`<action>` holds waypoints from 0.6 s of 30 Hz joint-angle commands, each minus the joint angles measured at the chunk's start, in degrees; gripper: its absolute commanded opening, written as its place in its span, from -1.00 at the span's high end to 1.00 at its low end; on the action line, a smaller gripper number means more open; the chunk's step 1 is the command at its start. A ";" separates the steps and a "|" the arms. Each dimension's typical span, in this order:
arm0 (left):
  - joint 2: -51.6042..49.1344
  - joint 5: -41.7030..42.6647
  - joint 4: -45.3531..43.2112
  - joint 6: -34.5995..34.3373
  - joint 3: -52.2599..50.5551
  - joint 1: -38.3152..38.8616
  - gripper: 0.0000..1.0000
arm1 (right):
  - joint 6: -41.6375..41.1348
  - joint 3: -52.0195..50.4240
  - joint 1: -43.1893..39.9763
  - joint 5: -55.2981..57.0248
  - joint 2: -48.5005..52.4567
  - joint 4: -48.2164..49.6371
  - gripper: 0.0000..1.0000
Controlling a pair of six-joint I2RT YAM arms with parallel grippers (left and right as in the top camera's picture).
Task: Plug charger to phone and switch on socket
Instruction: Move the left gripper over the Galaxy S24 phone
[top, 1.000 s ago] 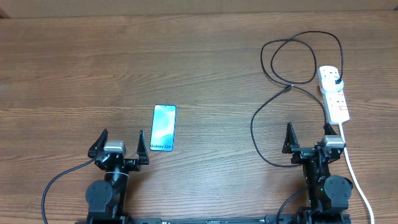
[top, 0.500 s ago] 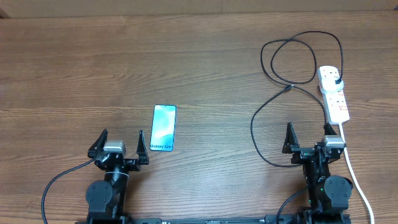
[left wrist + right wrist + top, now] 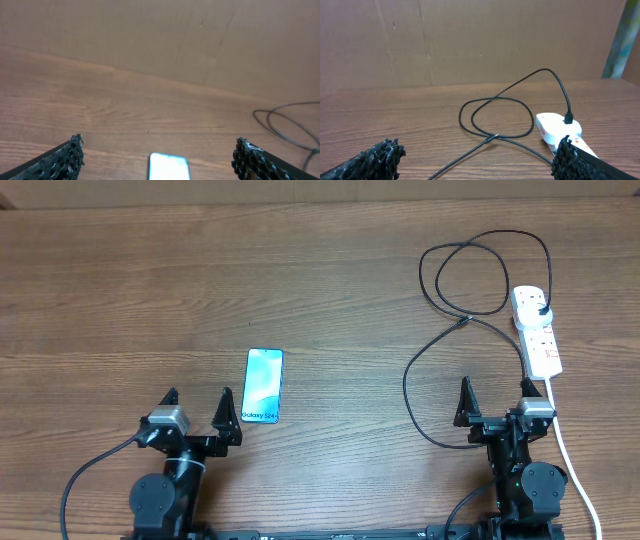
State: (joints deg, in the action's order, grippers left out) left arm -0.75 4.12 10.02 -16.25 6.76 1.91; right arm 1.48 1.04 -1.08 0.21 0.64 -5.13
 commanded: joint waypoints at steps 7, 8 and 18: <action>-8.57 3.69 8.46 -2.19 14.47 0.26 -0.99 | 0.11 -0.59 0.22 -0.33 -0.35 0.33 -1.00; -10.49 4.83 8.98 -2.16 16.11 0.28 -0.99 | 0.11 -0.59 0.22 -0.33 -0.35 0.33 -1.00; -37.07 18.64 19.98 2.14 40.33 0.39 -1.00 | 0.11 -0.59 0.22 -0.33 -0.35 0.33 -1.00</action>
State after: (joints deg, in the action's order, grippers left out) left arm -30.61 17.02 26.06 -16.78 38.39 1.91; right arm 1.48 1.04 -1.08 0.21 0.62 -5.10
